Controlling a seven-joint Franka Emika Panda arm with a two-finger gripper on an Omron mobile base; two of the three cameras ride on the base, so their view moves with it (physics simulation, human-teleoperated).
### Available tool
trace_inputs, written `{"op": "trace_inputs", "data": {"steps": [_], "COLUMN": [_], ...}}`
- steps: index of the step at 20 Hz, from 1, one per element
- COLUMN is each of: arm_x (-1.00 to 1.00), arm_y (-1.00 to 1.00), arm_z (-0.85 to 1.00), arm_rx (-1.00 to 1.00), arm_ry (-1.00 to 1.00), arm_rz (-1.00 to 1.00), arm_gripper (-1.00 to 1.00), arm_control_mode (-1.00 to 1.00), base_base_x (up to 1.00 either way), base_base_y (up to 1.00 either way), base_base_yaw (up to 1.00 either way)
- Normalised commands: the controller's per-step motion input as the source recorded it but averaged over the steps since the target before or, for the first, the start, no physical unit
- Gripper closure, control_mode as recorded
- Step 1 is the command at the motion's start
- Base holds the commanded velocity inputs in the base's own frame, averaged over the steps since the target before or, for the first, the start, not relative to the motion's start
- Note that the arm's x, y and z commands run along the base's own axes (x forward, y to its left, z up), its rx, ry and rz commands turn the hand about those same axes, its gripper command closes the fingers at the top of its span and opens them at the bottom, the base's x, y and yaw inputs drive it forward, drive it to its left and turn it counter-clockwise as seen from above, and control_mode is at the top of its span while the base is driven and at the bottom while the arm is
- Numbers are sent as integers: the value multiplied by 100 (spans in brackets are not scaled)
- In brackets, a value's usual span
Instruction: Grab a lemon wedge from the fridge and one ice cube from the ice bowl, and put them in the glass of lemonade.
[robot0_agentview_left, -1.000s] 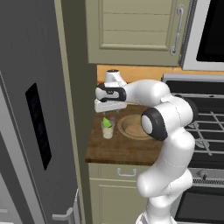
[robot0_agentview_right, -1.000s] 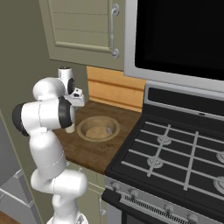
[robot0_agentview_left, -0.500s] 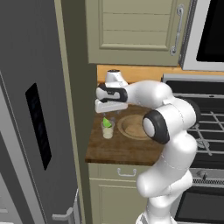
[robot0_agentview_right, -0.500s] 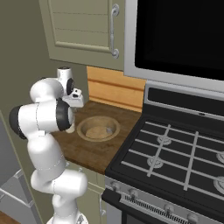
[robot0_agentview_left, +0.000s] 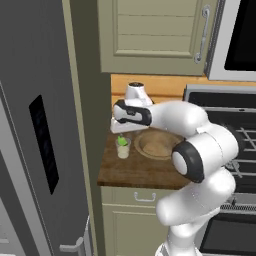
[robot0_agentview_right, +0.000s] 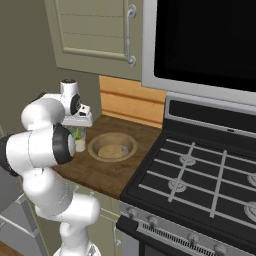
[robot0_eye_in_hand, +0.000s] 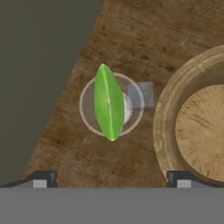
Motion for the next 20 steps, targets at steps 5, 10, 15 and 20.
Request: {"op": "trace_inputs", "data": {"steps": [5,10,15,20], "arm_x": [-89,-76,-81,-98], "arm_y": [-35,-32,-31,-20], "arm_z": [40,74,75,65], "arm_rx": [3,0,0,0], "arm_ry": [-2,0,-5,-19], "arm_rz": [0,0,0,0], "arm_gripper": [-100,-100,-100,-100], "arm_control_mode": [-100,-100,-100,-100], "base_base_x": [0,0,0,0], "base_base_y": [0,0,0,0], "base_base_yaw": [0,0,0,0]}}
